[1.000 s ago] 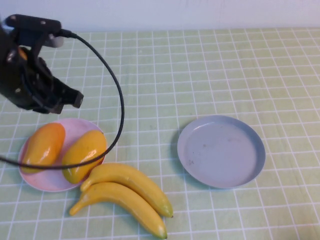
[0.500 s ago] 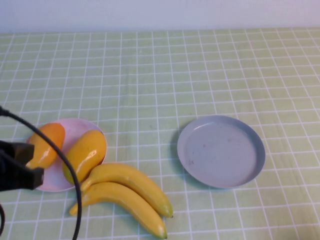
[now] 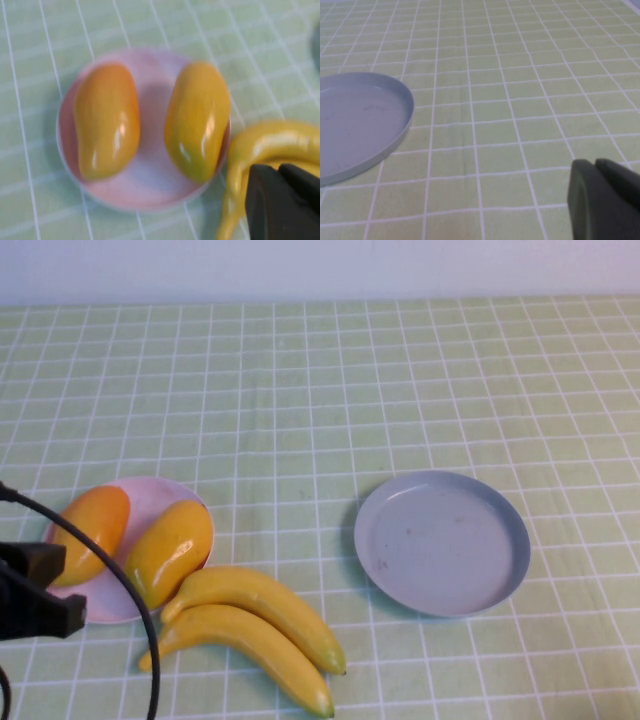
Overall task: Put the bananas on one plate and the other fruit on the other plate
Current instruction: Put another type of fruit in the right plate
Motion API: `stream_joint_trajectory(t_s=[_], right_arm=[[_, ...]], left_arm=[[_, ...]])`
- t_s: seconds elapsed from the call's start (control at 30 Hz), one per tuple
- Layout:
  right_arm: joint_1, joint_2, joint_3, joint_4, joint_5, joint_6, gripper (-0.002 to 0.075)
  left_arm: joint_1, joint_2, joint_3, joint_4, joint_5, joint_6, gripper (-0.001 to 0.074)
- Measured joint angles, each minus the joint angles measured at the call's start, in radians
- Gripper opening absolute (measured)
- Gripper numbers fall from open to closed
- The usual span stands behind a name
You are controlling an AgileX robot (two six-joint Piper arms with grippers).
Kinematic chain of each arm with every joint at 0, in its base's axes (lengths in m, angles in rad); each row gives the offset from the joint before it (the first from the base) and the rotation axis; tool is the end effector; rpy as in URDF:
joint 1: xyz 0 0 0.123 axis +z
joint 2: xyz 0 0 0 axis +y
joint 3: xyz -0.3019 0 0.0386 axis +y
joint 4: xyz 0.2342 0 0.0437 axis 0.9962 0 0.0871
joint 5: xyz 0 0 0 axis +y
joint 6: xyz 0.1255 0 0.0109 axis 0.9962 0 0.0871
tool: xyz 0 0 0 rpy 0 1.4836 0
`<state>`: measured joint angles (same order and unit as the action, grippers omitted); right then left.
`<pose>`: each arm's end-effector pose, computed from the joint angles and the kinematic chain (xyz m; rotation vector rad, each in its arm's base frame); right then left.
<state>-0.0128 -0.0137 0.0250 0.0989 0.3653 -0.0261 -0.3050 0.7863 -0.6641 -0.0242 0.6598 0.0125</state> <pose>0.0530 0.0038 0.1627 0.0490 1.8583 0.0699 0.1411 -0.0464 0.2981 0.3455 2.2454 -0.1818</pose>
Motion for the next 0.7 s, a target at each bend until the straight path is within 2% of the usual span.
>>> stream_joint_trajectory(t_s=[0.17,0.37,0.7], right_arm=[[0.0,0.0,0.0,0.0,0.0,0.0,-0.0017],[0.0,0.0,0.0,0.0,0.0,0.0,-0.0017],[0.0,0.0,0.0,0.0,0.0,0.0,-0.0017]], left_arm=[[0.0,-0.045,0.092,0.024,-0.245,0.002,0.0001],[0.065,-0.29,0.311,0.024,-0.523,0.007,0.0001],[0.262,-0.691,0.565,0.003,-0.594,0.007,0.0001]])
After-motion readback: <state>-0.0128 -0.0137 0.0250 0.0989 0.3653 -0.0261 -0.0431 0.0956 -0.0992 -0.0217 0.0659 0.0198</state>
